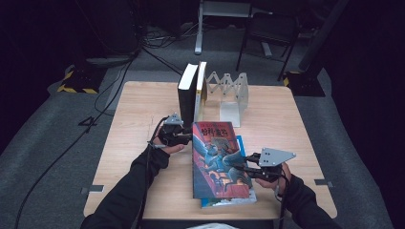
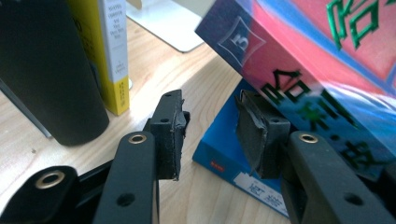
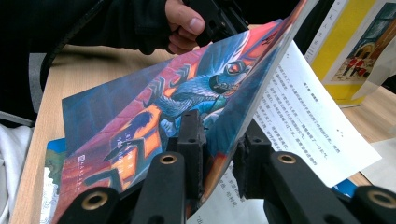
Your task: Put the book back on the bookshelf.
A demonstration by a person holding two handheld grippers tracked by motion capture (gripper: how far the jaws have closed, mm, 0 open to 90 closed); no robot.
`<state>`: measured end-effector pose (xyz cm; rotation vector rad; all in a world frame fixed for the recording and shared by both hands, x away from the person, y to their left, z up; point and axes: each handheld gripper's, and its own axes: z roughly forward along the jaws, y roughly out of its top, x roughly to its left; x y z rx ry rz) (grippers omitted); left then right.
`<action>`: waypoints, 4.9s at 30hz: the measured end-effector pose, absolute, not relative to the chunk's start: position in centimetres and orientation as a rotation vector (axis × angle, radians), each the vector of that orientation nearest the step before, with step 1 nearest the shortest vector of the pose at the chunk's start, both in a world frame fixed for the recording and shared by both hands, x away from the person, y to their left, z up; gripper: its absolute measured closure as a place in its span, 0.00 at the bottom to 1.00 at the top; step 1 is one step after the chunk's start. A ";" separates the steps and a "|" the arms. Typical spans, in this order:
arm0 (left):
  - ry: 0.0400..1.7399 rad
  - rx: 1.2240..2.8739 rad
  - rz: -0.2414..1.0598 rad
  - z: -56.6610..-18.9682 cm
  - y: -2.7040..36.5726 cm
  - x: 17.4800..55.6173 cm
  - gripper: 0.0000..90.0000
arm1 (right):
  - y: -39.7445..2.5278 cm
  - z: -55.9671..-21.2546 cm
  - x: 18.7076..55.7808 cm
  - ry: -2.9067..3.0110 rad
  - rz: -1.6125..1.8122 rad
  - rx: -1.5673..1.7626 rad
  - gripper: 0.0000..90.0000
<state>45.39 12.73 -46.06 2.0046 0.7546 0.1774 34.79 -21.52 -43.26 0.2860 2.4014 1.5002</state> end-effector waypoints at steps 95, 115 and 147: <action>0.382 2.180 0.155 -45.9 9.9 32.3 0.25 | -23.7 -41.9 31.1 2.162 1.485 0.218 0.95; 0.425 2.033 0.232 -43.7 7.0 35.0 0.42 | -23.6 -42.0 31.3 2.152 1.477 0.222 0.94; 0.215 2.040 0.342 -42.6 7.4 33.6 0.73 | -24.1 -42.6 34.0 2.093 1.464 0.445 0.53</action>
